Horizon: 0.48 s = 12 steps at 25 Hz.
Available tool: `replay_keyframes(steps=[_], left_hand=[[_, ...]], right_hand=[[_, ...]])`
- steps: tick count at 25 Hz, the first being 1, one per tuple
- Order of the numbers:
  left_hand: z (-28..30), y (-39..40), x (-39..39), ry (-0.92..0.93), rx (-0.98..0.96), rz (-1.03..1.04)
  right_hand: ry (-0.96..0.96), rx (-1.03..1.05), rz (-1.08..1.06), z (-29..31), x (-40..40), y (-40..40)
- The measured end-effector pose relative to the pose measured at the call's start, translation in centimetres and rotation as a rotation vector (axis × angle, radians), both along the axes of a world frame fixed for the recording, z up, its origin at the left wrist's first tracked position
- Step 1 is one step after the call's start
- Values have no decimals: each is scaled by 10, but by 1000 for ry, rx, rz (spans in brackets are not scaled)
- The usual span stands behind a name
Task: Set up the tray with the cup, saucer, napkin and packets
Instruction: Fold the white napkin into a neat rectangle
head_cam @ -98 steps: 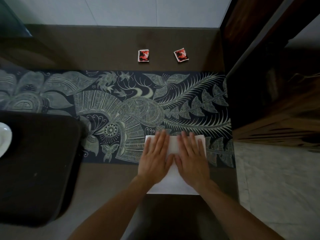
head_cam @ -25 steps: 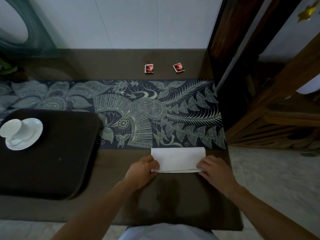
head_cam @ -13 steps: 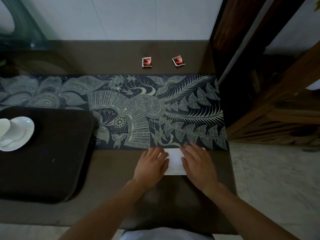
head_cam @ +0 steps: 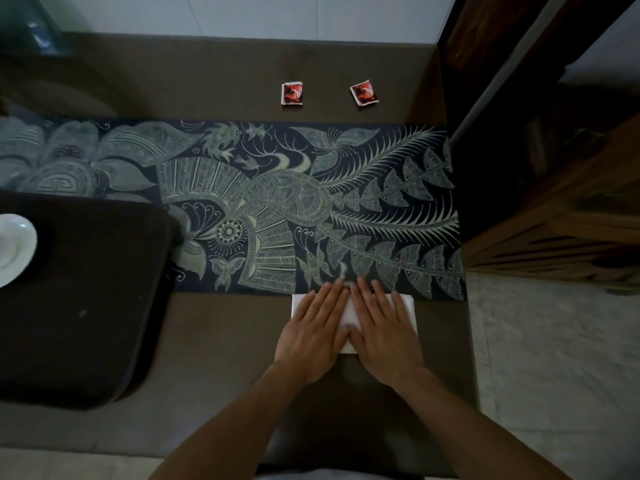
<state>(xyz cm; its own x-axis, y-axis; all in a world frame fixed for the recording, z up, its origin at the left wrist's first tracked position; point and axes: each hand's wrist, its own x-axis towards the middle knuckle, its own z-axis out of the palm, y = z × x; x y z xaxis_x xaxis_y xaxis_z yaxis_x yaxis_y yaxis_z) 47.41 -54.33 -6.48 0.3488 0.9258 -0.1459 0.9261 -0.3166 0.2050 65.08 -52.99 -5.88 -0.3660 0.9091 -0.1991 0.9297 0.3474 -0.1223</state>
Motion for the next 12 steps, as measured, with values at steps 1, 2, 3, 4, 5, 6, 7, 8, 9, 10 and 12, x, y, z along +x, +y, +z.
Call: replay_keyframes(steps=[1, 2, 3, 4, 5, 6, 7, 8, 9, 10, 12], left_hand=[[0, 0, -4, -4, -10, 18], [0, -1, -10, -7, -15, 42], [0, -3, -17, -4, -13, 58], [-1, -5, -25, 5, -10, 65], [-1, -7, -33, 16, -10, 67], [-1, -8, -39, 28, -8, 65], [0, -8, -43, 38, -8, 63], [1, -8, -45, 46, -9, 62], [3, -8, -45, 52, -10, 69], [6, -9, -44, 55, -8, 88], [11, -9, -34, 45, 6, 119]], right_hand=[[-9, -3, 6, 1, 10, 3], [-32, 1, -2, 2, 22, 5], [-61, 8, -22, 2, 33, 5], [-83, 10, -45, 2, 42, 5], [-93, 2, -61, 2, 48, 4], [-91, -9, -69, 1, 51, 3], [-83, -22, -71, 1, 52, 2], [-75, -30, -71, 2, 51, 2], [-74, -29, -71, 4, 49, 3], [-76, -17, -77, 6, 47, 2], [-59, 23, -87, 11, 39, 0]])
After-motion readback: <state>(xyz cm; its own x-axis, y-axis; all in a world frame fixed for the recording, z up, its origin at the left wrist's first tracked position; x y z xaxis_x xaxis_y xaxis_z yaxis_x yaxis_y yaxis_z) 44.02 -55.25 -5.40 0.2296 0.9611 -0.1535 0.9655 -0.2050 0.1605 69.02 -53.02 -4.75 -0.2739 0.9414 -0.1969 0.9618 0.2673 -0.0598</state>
